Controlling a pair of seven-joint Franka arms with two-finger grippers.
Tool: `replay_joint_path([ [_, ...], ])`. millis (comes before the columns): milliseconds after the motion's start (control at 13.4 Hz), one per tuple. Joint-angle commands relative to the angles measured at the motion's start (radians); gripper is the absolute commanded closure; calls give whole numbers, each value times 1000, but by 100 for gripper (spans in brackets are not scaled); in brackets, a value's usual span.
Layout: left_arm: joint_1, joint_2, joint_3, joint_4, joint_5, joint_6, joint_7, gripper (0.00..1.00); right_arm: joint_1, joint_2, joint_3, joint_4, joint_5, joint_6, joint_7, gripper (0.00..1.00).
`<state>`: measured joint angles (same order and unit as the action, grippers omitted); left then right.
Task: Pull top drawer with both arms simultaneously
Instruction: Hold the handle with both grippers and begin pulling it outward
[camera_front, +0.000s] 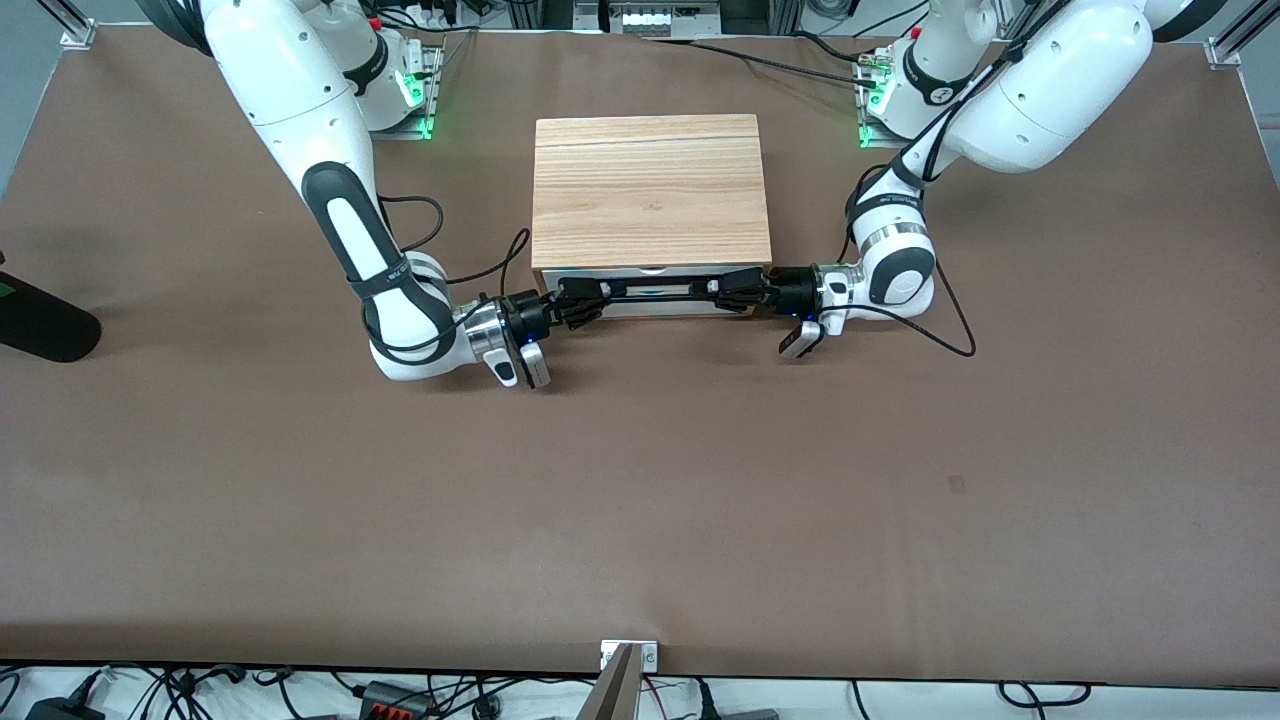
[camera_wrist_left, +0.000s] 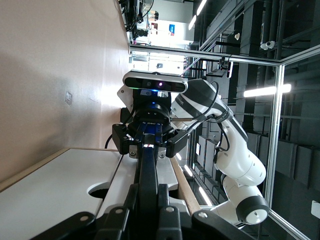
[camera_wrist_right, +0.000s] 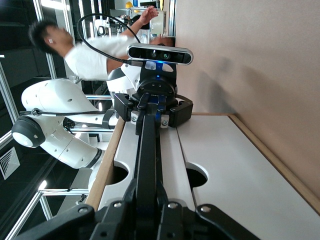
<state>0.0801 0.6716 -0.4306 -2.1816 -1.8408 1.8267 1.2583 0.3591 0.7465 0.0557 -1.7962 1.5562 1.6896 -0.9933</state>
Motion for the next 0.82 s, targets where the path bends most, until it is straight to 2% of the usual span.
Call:
replay_joint_path([
  [0, 6, -7, -16, 6, -37, -6, 30, 83, 0, 10, 4, 15, 18, 9, -22, 97],
  [372, 7, 9, -7, 55, -35, 3, 30, 84, -2, 50, 4, 80, 19, 10, -15, 97],
  [745, 4, 23, -2, 115, -23, 72, 84, 86, -17, 114, 1, 173, 18, 7, -11, 97],
])
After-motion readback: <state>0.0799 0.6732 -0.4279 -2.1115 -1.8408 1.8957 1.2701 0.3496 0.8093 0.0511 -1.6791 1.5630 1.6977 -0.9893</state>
